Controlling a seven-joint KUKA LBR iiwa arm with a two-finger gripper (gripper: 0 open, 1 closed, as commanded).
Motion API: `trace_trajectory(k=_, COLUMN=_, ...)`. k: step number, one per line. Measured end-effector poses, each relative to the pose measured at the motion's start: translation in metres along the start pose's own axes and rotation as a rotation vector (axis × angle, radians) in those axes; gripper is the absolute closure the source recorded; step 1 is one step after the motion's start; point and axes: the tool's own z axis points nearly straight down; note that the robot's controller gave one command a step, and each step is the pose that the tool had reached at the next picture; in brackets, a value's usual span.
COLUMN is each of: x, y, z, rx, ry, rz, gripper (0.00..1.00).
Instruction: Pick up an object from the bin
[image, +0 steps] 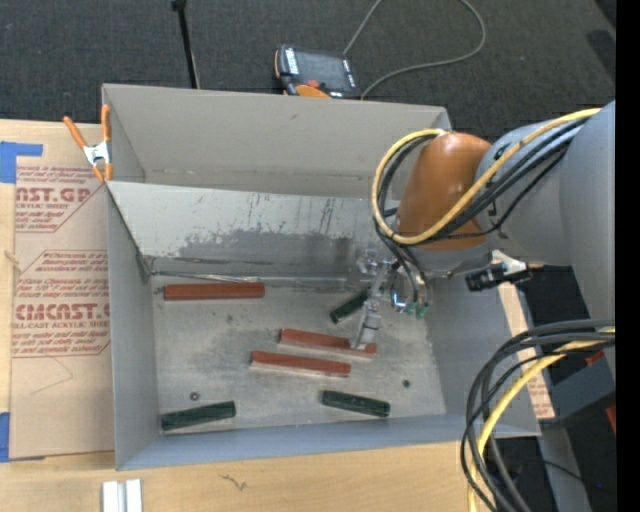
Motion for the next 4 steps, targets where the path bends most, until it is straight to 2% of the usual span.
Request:
trace_trajectory(k=1, x=-0.002, y=-0.003, z=-0.009, rx=0.001, ry=0.001, rz=0.095, gripper=0.0)
trace_trajectory(k=2, x=-0.005, y=0.0, z=0.032, rx=0.001, ry=0.004, rz=0.199, gripper=0.0)
trace_trajectory(k=3, x=-0.006, y=0.001, z=0.031, rx=0.002, ry=0.001, rz=0.198, gripper=0.0)
trace_trajectory(k=4, x=-0.006, y=0.001, z=0.031, rx=0.001, ry=0.001, rz=0.198, gripper=1.0)
